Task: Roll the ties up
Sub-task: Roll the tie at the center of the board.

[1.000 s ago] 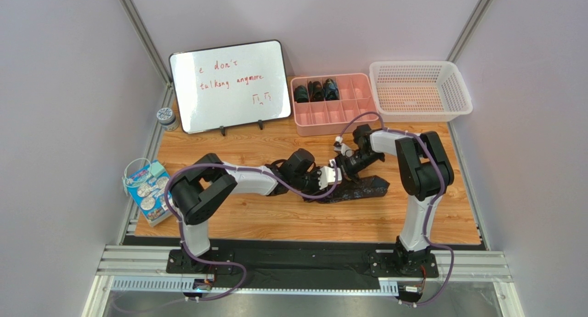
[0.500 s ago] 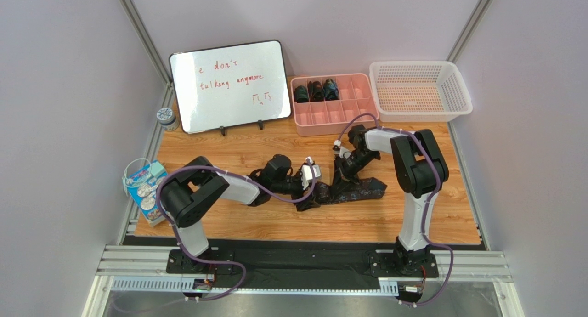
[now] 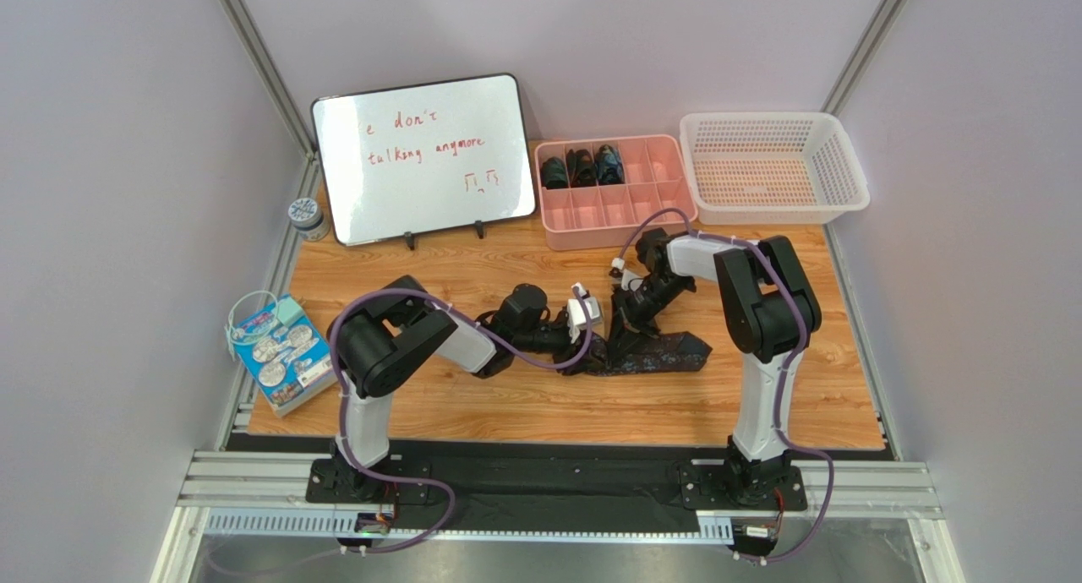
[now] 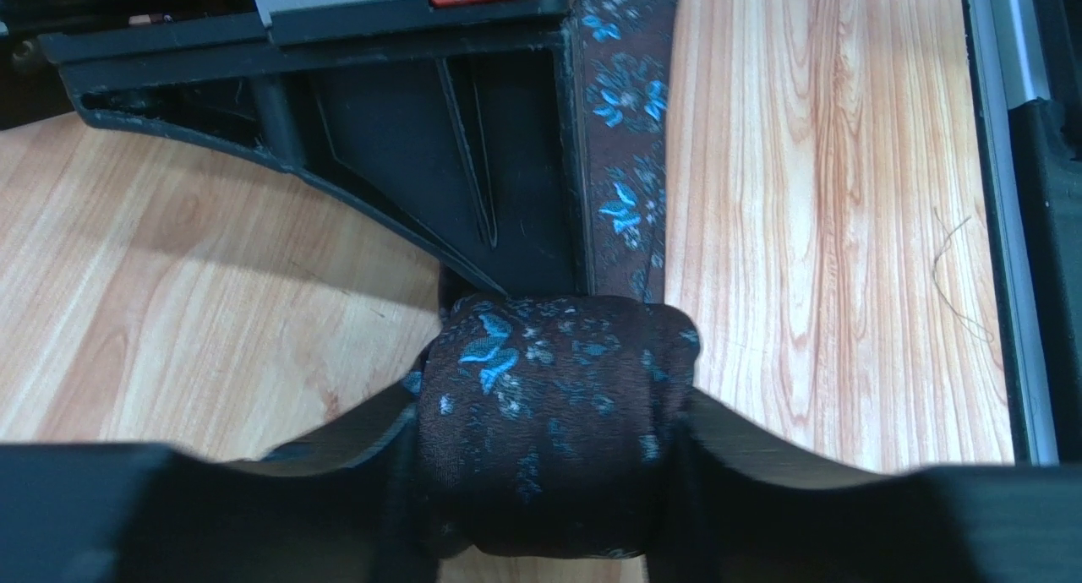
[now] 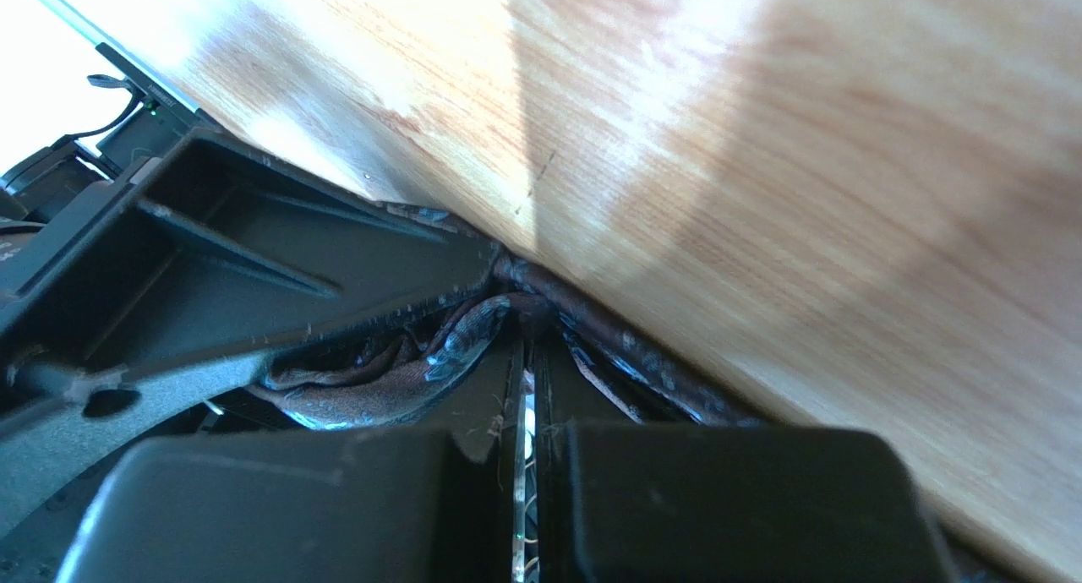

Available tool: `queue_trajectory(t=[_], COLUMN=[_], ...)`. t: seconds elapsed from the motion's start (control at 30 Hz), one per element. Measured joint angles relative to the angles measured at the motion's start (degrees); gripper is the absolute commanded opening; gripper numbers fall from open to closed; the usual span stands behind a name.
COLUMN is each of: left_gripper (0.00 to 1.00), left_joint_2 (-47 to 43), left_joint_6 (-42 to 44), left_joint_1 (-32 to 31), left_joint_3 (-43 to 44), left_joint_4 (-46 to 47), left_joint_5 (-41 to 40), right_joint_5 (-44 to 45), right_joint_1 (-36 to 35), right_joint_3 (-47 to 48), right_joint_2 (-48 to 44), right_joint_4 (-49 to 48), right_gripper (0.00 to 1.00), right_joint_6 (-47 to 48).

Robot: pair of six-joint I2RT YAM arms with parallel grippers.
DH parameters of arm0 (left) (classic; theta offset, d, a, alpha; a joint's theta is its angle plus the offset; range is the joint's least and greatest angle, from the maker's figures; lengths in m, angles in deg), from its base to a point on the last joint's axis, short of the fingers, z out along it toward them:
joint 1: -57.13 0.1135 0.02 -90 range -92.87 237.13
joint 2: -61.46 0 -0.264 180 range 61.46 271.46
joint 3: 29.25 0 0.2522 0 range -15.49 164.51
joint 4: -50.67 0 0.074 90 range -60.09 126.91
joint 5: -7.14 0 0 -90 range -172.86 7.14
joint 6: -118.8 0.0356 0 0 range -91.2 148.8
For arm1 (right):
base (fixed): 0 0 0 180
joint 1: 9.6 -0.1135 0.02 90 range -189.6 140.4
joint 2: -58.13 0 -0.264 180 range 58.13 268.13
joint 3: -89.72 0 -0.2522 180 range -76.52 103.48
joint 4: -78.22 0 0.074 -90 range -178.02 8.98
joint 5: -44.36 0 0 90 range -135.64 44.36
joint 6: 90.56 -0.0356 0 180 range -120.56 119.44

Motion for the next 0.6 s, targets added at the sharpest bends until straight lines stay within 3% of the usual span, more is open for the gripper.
queue_trajectory(t=[0.1,0.17,0.37,0.53,0.6], left_gripper=[0.25,0.16,0.07,0.06,0.06], left_joint_2=[0.0,-0.3,-2.4,-3.2,-3.3], left_joint_6=[0.2,1.4,9.0,14.4,15.6], left_joint_1=[0.0,-0.2,-1.9,-3.1,-3.6], left_joint_3=[0.7,1.7,6.8,10.6,11.8], left_joint_4=[-1.3,-4.2,-18.3,-27.8,-30.4], left_joint_5=[-0.1,-0.5,-4.0,-6.4,-7.3], right_joint_5=[0.0,0.0,2.2,2.7,2.1], right_joint_1=[-0.1,-0.1,0.6,4.8,7.2], right_joint_3=[0.0,0.1,0.1,0.8,0.8], right_joint_2=[0.0,-0.1,-2.8,-7.4,-9.4], right_joint_4=[-0.1,0.0,0.4,3.7,4.9], right_gripper=[0.03,0.18,0.33,0.48,0.49], right_joint_6=[-0.3,-0.3,1.2,5.8,7.3])
